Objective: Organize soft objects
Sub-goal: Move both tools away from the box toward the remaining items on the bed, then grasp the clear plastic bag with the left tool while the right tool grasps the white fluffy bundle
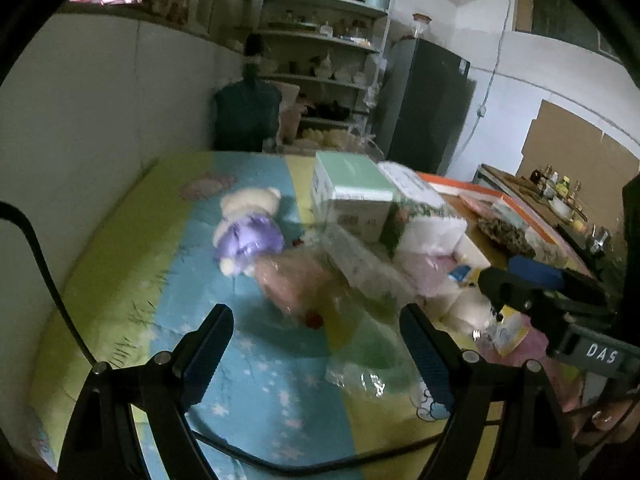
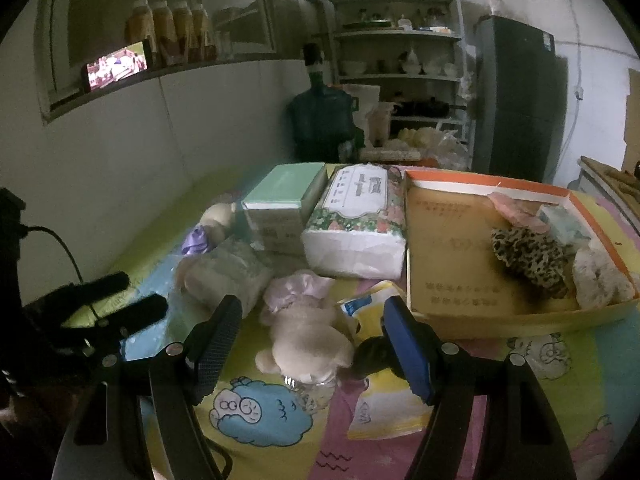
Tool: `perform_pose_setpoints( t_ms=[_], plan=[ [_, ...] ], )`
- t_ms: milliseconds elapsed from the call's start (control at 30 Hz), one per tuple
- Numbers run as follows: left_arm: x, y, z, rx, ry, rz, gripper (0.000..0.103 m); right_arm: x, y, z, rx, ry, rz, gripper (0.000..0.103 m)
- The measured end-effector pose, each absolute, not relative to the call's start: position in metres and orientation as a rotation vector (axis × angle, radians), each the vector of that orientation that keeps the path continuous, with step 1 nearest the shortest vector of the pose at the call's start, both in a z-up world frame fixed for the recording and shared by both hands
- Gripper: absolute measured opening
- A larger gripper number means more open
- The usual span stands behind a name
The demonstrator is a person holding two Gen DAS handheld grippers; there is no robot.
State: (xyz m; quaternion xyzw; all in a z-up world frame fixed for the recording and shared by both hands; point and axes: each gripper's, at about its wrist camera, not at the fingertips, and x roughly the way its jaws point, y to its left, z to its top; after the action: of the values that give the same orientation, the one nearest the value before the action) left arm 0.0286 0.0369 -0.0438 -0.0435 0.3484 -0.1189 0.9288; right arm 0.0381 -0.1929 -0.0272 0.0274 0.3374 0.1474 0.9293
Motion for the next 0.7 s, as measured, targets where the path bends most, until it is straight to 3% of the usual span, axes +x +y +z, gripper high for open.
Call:
perform_pose_setpoints(
  t_ms=[700],
  plan=[
    [0.037, 0.021, -0.070, -0.142, 0.761, -0.297, 0.082, 0.045, -0.192, -0.038, 0.065, 0.729, 0.337, 0.075]
  ],
)
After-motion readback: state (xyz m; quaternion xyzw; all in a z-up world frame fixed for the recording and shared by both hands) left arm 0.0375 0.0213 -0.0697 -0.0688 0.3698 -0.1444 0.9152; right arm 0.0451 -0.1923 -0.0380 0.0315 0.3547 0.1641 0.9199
